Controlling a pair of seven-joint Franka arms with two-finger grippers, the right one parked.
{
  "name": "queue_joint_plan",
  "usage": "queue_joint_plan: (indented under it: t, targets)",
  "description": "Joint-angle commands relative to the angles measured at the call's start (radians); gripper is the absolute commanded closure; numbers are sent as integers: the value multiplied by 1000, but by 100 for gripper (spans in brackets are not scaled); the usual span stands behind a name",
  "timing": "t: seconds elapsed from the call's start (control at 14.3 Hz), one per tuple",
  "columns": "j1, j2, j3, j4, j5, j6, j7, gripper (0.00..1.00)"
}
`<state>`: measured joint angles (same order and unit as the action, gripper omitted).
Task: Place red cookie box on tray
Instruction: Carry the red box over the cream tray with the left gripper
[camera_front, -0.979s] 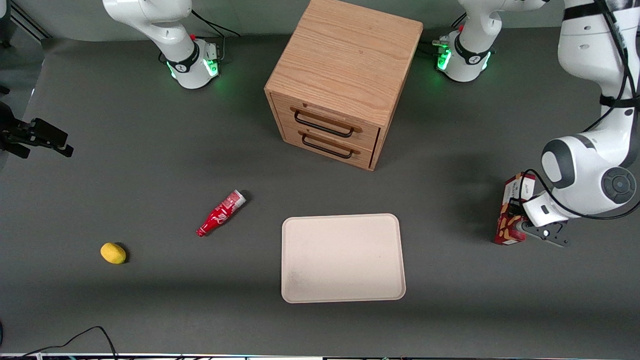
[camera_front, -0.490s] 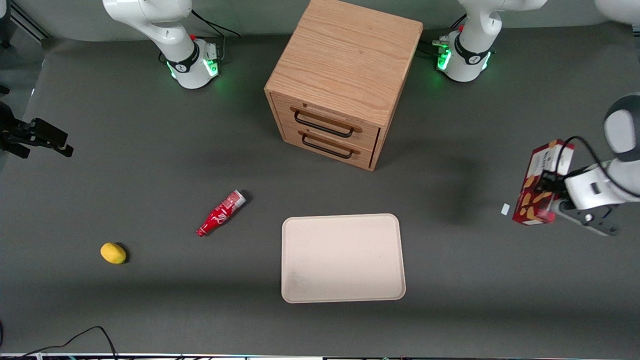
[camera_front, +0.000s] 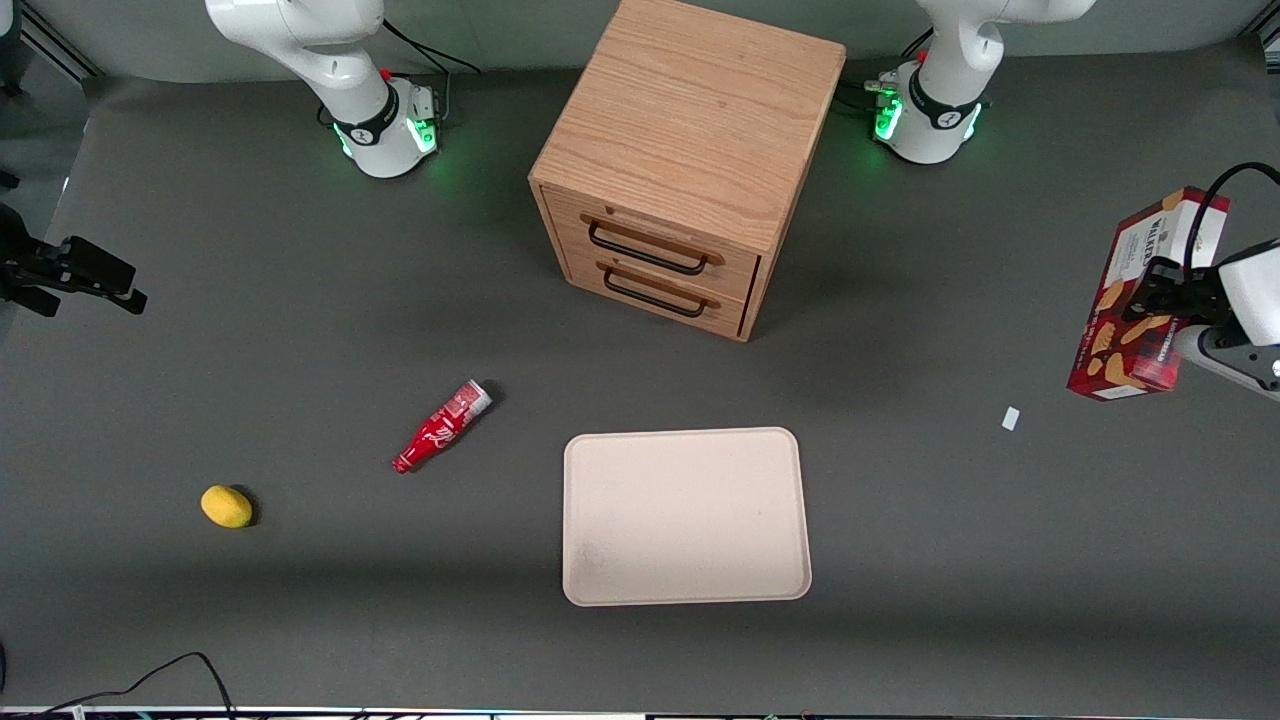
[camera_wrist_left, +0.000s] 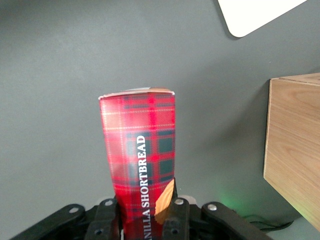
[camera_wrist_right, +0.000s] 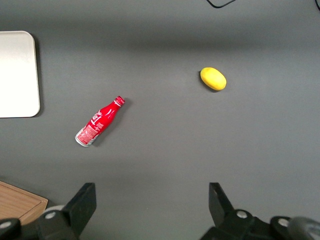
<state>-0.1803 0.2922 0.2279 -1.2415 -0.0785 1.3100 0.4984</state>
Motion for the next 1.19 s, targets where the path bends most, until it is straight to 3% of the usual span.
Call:
queue_joint_plan:
  t: [0.0,0.42,0.63,0.84,1.12]
  targets:
    - [-15,63,-33,72,9,-15,-87,97]
    - [-40,237,-317,204,14,113,-627,97]
    - [-122,349,-325,272,20,247,-753,97]
    - [-198,450,-321,300,81,410,-885,96]
    - [-232,557,-315,312,132,563,-943,94]
